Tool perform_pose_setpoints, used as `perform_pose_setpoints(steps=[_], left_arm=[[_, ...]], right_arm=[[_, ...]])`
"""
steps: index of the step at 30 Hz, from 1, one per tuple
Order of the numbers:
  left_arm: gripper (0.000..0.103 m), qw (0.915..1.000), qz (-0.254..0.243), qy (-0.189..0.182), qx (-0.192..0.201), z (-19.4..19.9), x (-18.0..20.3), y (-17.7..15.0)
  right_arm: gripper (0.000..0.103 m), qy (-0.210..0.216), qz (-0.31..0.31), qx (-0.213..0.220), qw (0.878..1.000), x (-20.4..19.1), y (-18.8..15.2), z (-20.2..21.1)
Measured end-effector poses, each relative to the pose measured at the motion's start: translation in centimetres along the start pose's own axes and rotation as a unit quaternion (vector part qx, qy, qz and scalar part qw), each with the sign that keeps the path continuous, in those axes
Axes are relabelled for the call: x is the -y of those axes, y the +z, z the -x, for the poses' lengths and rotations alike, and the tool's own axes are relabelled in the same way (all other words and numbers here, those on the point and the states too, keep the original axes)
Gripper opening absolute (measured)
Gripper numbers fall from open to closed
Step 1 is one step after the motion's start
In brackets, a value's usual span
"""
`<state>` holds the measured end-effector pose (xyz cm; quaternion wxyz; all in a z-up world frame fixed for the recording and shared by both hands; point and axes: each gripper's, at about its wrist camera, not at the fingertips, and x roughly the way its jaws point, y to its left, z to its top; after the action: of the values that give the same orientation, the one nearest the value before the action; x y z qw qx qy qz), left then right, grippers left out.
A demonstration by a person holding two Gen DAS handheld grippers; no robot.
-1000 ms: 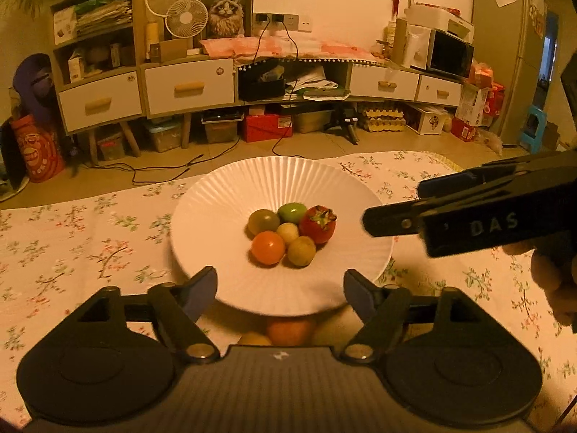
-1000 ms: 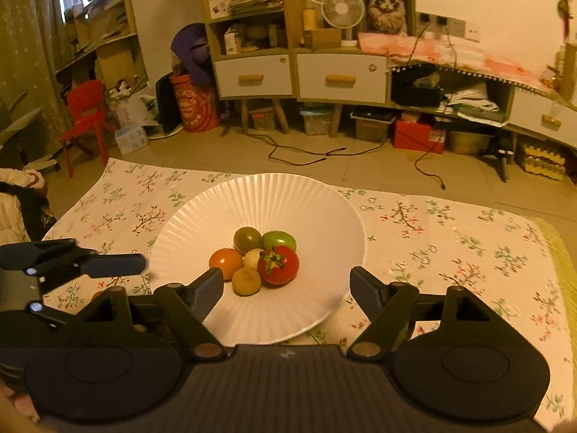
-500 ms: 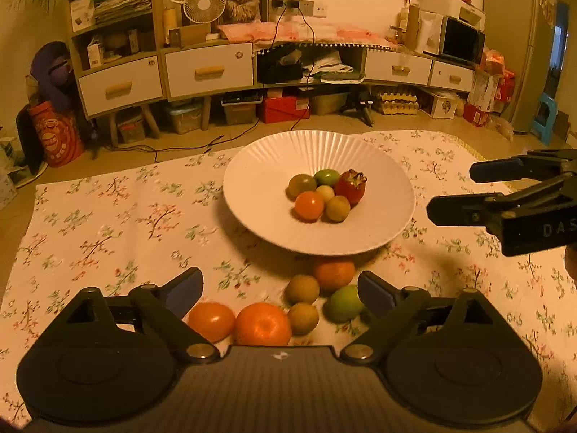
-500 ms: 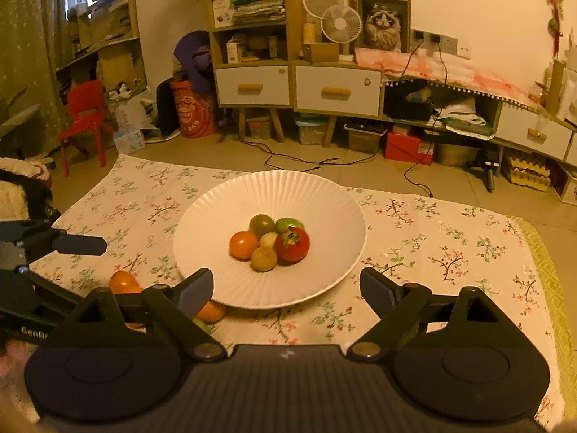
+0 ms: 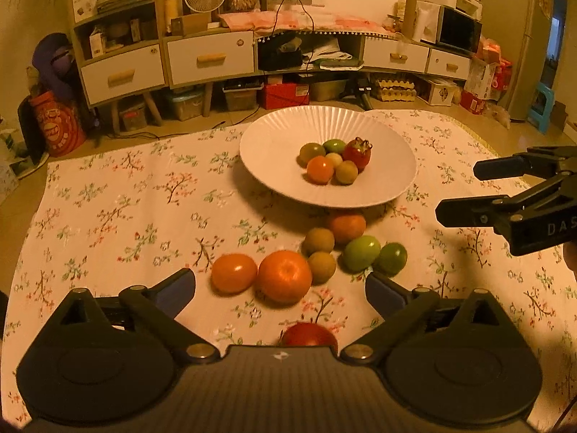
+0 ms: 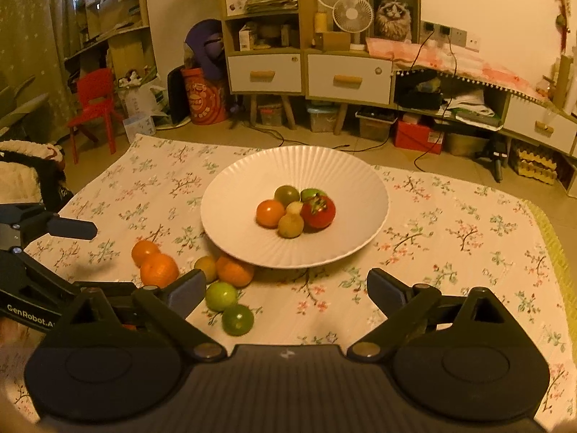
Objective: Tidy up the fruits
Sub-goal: 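Move both open tools back toward the remaining fruits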
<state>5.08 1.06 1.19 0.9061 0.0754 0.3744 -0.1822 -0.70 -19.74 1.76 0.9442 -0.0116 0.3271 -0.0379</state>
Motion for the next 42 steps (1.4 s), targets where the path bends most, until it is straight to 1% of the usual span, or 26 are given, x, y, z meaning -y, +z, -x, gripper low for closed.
perform_pose_setpoints(steps=[5, 14, 24, 28, 32, 33, 35, 36, 37, 39, 40, 42], left_arm=[[0.096, 0.9999, 0.000, -0.004, -0.010, 0.2, -0.4, -1.0], [0.096, 0.9995, -0.023, 0.009, -0.021, 0.1, -0.8, -3.1], [0.096, 0.9989, -0.010, 0.002, -0.046, -1.3, -0.9, -4.3], [0.096, 0.9988, 0.003, -0.005, -0.049, -1.6, -0.8, -4.6], [0.091, 0.9984, 0.018, -0.017, -0.052, -1.8, -0.8, -4.9], [0.088, 0.9986, 0.017, -0.017, -0.048, -1.7, -0.7, -4.9], [0.082, 0.9987, 0.015, -0.020, -0.044, -1.6, -0.5, -4.8], [0.078, 0.9988, 0.015, -0.022, -0.042, -1.5, -0.5, -4.8], [0.076, 0.9988, 0.015, -0.024, -0.040, -1.5, -0.4, -4.8], [0.068, 0.9988, 0.016, -0.028, -0.036, -1.4, -0.3, -4.8], [0.067, 0.9988, 0.016, -0.030, -0.034, -1.4, -0.2, -4.7], [0.061, 0.9990, 0.016, -0.030, -0.030, -1.3, -0.1, -4.7]], right_arm=[[0.096, 0.005, -0.003, -0.002, 1.000, -0.5, -0.4, 0.0], [0.097, 0.008, 0.006, -0.013, 1.000, -1.4, -1.4, -0.3], [0.097, -0.001, 0.026, -0.040, 0.999, -2.1, -3.0, -2.1], [0.093, 0.000, 0.034, -0.046, 0.998, -2.3, -3.6, -2.9], [0.087, 0.000, 0.045, -0.053, 0.998, -2.8, -3.9, -3.4], [0.086, 0.002, 0.044, -0.055, 0.997, -2.9, -4.0, -3.5], [0.080, 0.004, 0.046, -0.058, 0.997, -3.1, -4.0, -3.6], [0.078, 0.004, 0.048, -0.059, 0.997, -3.2, -4.0, -3.7], [0.077, 0.003, 0.051, -0.058, 0.997, -3.2, -4.1, -3.8], [0.076, 0.003, 0.054, -0.056, 0.997, -3.4, -4.2, -3.8], [0.075, 0.004, 0.054, -0.055, 0.997, -3.4, -4.2, -3.7], [0.073, 0.005, 0.057, -0.054, 0.997, -3.5, -4.2, -3.8]])
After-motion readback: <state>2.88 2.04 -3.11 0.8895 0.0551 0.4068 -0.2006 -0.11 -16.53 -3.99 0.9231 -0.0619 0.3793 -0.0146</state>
